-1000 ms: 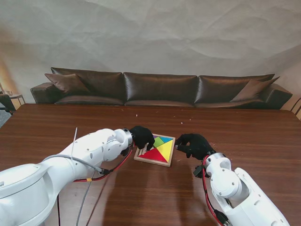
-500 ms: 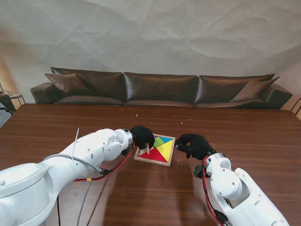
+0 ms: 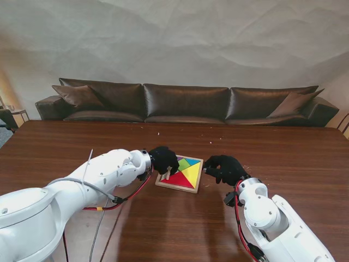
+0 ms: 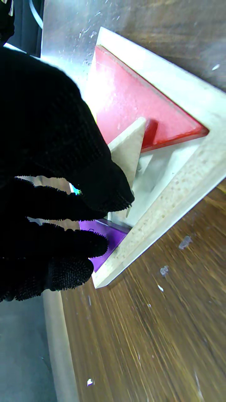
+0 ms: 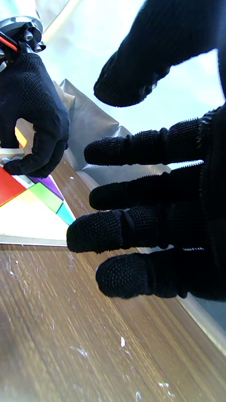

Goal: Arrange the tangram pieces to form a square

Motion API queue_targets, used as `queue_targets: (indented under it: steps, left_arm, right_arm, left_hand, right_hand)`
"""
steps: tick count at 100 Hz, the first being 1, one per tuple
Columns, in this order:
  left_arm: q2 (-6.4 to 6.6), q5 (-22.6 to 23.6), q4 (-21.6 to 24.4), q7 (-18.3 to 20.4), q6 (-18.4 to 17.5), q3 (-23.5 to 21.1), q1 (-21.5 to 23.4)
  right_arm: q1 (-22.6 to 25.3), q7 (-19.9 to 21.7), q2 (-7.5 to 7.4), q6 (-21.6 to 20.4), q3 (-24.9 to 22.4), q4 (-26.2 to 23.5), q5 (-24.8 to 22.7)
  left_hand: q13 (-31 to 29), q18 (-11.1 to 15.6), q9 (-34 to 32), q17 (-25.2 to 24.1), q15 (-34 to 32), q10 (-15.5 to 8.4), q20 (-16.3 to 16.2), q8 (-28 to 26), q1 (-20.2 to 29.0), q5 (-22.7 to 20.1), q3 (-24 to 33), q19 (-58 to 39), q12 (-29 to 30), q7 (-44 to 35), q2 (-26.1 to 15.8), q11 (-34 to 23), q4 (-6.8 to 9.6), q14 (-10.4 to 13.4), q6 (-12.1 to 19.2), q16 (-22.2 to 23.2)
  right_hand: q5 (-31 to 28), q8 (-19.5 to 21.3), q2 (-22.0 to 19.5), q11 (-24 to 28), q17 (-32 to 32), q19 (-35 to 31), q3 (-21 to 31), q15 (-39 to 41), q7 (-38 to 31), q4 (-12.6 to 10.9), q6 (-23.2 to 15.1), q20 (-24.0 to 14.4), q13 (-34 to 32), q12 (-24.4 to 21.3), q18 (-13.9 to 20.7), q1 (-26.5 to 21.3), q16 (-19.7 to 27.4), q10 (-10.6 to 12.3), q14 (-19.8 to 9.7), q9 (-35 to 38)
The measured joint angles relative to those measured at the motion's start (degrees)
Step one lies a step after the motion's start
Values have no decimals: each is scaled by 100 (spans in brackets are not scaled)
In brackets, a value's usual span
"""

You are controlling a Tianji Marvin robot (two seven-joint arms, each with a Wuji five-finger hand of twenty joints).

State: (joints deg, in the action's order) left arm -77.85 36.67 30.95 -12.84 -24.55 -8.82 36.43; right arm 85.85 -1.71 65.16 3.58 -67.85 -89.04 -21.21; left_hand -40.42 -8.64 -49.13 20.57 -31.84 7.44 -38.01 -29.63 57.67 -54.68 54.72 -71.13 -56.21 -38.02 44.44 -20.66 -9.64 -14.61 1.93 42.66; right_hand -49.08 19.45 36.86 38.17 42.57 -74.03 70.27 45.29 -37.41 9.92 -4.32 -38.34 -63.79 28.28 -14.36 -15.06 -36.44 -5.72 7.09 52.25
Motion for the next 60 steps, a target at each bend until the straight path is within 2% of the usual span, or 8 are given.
queue_targets:
  steps: [9, 21, 31, 36, 41, 54, 55, 60]
  left_arm:
    - [2, 23, -35, -41, -66, 23, -11]
    - [32, 168, -25, -148, -101, 102, -28]
    - [104, 258, 79, -151, -79, 107, -28]
    - [137, 282, 128, -147, -54, 108, -27]
    - [165, 294, 179, -140, -26, 108, -27]
    - [228, 368, 292, -131, 42, 108, -33]
    - [233, 373, 301, -129, 47, 108, -33]
    - [255, 392, 339, -118, 61, 108, -37]
  right_arm:
    - [-2, -3, 3, 0, 4, 12, 8]
    - [-8, -13, 7, 0, 10, 29, 25]
    - [-15, -21, 10, -4, 18, 46, 43]
    - [-22, -23, 11, -6, 24, 58, 44]
    - [-27, -23, 12, -7, 30, 68, 44]
    - [-36, -18, 12, -8, 36, 80, 44]
    - [-36, -17, 12, -8, 36, 81, 44]
    - [-37, -14, 12, -7, 36, 83, 47]
  left_hand:
    - [0, 72, -124, 0, -1, -93, 288, -101, 104, 0, 131, 0, -71, -419, 3, -5, 4, 68, 67, 176]
    - [20, 115, -122, -52, -10, -108, 256, -80, 92, 0, 233, 0, 19, -503, -6, -18, 4, 110, 115, 152]
    - [240, 147, 50, -212, -96, -122, 89, 136, -57, 19, 293, -3, 799, -108, -46, -57, 5, 178, 140, -374]
    - [374, 162, 195, -325, -85, -123, 68, 81, -272, 74, 357, 55, 1406, 167, -60, -63, 14, 246, 125, -507]
    - [465, 165, 268, -429, -71, -123, 32, 76, -403, 74, 432, 73, 1743, 357, -63, -66, 22, 249, 110, -541]
    - [582, 168, 523, -616, -12, -119, 13, 129, -453, 78, 471, 135, 2051, 781, -129, 95, 25, 250, 87, -545]
    - [585, 168, 553, -630, -12, -118, 13, 136, -453, 86, 471, 137, 2055, 821, -129, 99, 61, 250, 81, -545]
    - [717, 194, 565, -695, -7, -117, 12, 254, -523, 216, 473, 153, 2113, 1052, -130, 134, 61, 253, -31, -545]
  right_hand:
    - [0, 0, 0, 0, 0, 0, 0, 0, -1, 0, 1, 0, 0, 0, 0, 0, 0, -1, 1, 0]
    - [-1, 0, 0, 0, 0, 0, 0, 0, -3, 0, 1, 0, 0, 0, 0, 0, 0, -2, 10, 0]
    - [-1, -1, 0, 0, 0, 0, 0, 0, -4, 0, 1, 0, -1, 0, 0, 0, 0, -2, 13, 0]
    - [-1, -1, 0, 0, 0, 0, 0, 0, -4, 0, 1, 0, 0, 0, 0, 0, 0, -2, 14, 0]
    - [-1, -1, 0, 0, 0, 0, 0, 0, -6, 0, 2, 0, -1, 0, 0, 0, 0, -2, 14, 0]
    - [-124, -70, 0, 0, 0, 0, 0, 0, -25, 0, 36, 0, -1, 0, 0, -1, 0, -2, 15, 1]
    - [-124, -71, 0, 0, 0, 0, 0, 0, -27, 0, 46, 0, -1, 0, 0, -1, 0, -2, 15, 1]
    - [-116, -93, 0, 0, 0, 0, 2, 0, -47, 0, 48, 1, -1, 0, 0, -1, 0, -3, 15, 1]
